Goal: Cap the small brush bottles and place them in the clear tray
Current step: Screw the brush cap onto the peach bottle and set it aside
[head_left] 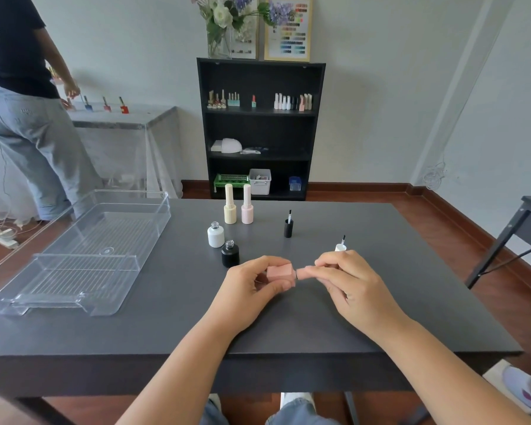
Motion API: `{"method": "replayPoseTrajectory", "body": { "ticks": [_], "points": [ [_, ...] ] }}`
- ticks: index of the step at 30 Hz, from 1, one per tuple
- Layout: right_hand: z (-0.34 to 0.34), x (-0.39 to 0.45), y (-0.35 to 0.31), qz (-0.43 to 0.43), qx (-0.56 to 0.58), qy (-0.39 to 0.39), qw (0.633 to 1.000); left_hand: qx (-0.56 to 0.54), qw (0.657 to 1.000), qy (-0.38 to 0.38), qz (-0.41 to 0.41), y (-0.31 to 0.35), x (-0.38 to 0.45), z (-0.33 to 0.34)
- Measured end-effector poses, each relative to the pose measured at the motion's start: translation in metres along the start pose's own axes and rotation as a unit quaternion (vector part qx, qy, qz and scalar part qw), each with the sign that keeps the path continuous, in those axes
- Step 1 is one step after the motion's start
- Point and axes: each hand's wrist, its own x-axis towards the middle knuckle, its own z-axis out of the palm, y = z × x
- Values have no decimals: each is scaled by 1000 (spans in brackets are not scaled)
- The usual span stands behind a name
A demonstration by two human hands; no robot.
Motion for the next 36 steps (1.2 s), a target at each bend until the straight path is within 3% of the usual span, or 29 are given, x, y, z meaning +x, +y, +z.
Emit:
{"method": "replayPoseTrajectory", "body": {
  "ticks": [9,14,16,19,23,26,32,36],
  "points": [
    [4,-4,-10,100,99,-21,990,-23,999,9,26,-2,0,-1],
    [10,-1,-19,294,219,-30,930,-24,999,7,43,-1,-1,1],
    [12,-4,-20,320,241,-18,916,-24,999,7,44,0,-1,0],
    [10,-9,-22,288,274,-6,917,-19,999,9,42,-1,0,0],
    [12,-11,-21,188,211,-1,959,-19,999,4,40,-2,1,1],
    [13,-9,-23,210,213,15,954,-18,999,2,47,-2,0,0],
    [11,-9,-21,310,285,-7,907,-10,998,1,57,-2,0,1],
    [10,-11,-18,235,265,-2,935,-13,999,3,49,-3,0,1]
  ]
}}
